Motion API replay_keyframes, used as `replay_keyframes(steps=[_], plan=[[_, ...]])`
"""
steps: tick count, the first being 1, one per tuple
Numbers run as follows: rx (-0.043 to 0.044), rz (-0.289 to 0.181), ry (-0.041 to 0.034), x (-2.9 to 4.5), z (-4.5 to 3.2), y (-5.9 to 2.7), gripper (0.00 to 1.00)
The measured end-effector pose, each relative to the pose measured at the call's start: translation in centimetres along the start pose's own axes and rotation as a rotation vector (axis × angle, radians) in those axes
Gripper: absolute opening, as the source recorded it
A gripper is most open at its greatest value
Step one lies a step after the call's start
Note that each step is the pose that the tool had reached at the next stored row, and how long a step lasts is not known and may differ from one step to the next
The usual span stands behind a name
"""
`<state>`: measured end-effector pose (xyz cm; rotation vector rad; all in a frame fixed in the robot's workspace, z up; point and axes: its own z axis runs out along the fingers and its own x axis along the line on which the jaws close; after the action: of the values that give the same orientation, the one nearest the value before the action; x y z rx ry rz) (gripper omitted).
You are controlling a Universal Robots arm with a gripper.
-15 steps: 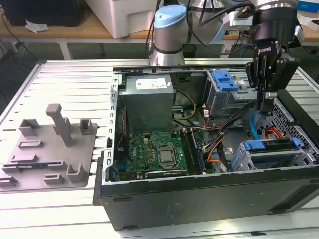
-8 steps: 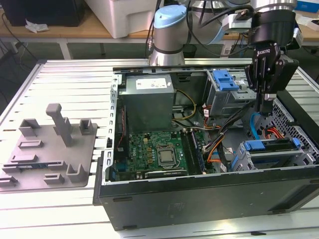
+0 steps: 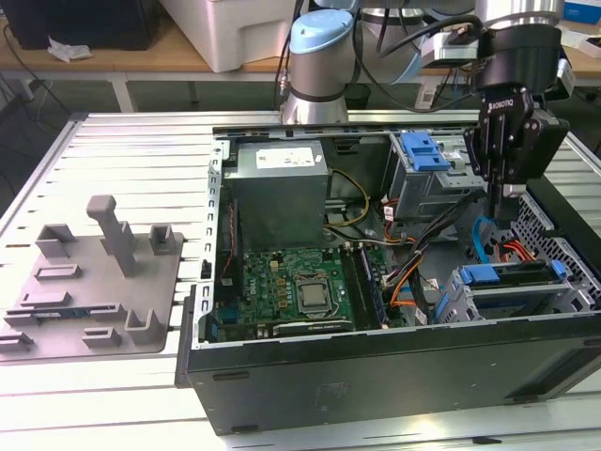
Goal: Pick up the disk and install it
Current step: 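Insert the second disk wire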
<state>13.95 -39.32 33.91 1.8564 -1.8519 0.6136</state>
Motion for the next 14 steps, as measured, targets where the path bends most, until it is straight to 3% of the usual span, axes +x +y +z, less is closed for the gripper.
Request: replay_keyframes(steps=[9, 11, 14], plan=[[0.0002, 0.0, 0.0, -0.08, 0.16, -0.06, 0.24], [0.0003, 0.0, 0.0001, -0.11, 0.2, -0.09, 0.16], [0.0005, -0.001, -0.0003, -0.17, 0.26, -0.24, 0.16]])
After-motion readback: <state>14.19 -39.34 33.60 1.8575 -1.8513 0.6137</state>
